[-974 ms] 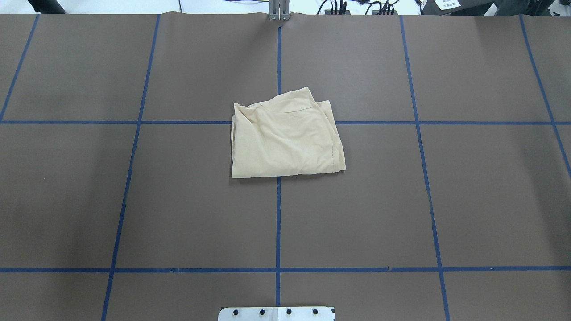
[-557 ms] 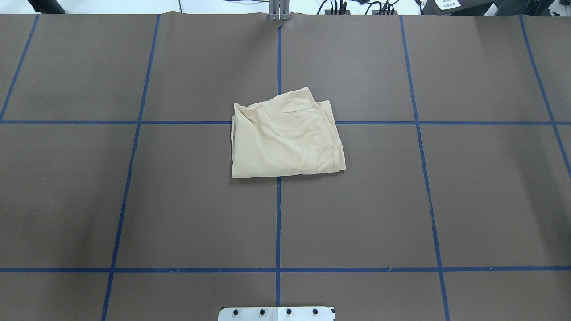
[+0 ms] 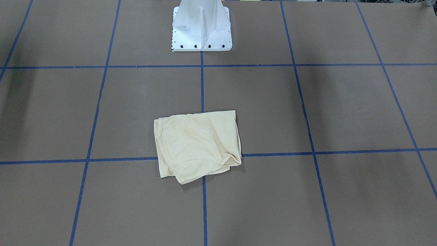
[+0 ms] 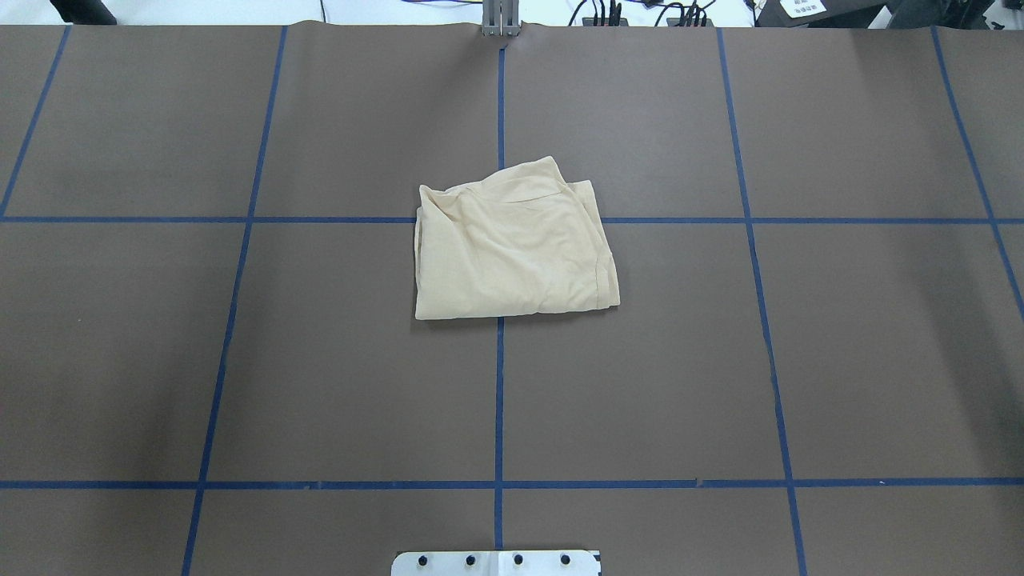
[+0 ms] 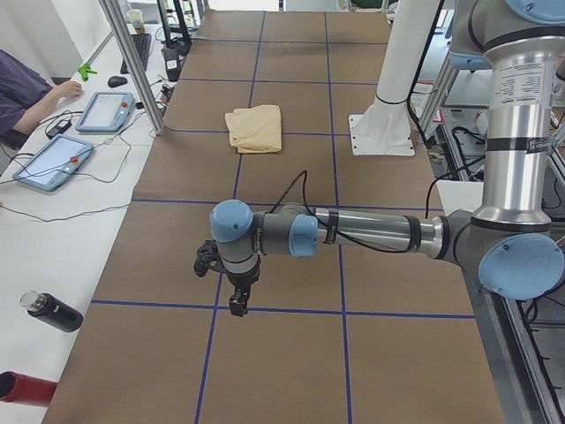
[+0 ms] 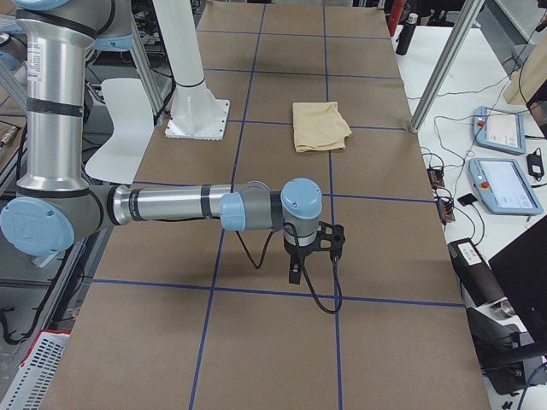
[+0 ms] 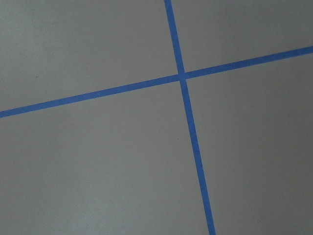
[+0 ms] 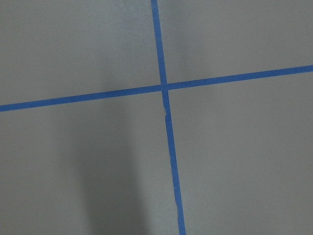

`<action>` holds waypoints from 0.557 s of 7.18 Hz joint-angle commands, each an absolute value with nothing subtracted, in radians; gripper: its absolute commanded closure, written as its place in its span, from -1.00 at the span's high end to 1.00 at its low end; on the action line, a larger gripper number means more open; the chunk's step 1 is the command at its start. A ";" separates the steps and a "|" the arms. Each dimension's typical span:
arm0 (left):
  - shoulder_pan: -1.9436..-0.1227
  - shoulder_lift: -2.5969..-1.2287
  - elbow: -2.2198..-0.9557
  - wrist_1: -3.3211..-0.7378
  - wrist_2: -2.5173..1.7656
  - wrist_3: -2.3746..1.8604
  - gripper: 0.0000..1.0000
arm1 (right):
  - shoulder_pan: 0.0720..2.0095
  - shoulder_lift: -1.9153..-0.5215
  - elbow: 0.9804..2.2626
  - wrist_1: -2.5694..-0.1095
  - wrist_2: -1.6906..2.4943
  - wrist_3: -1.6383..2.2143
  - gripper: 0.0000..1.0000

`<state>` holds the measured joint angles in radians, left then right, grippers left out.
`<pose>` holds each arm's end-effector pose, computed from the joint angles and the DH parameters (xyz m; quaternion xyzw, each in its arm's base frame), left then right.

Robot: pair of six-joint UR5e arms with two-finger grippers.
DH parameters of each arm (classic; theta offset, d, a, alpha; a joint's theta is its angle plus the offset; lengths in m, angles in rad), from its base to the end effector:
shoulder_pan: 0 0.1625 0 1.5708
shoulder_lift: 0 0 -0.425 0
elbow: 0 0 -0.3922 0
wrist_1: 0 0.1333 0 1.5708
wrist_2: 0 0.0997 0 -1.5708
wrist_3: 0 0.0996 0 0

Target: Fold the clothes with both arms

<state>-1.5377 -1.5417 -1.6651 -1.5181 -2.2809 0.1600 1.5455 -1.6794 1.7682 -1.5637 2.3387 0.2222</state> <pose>-0.0525 -0.4816 0.6360 0.0279 0.3466 0.0926 0.9330 0.0527 -0.4522 0.6120 -0.0021 -0.3768 0.0732 0.9234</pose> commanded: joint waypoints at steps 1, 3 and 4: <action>-1.537 -1.543 -1.667 -1.522 -2.311 0.035 0.98 | 1.545 -1.680 1.764 -1.563 2.338 0.222 1.00; -1.537 -1.542 -1.664 -1.522 -2.335 0.025 0.98 | 1.545 -1.680 1.764 -1.565 2.338 0.222 1.00; -1.537 -1.542 -1.663 -1.520 -2.353 0.020 0.98 | 1.545 -1.680 1.764 -1.565 2.338 0.222 1.00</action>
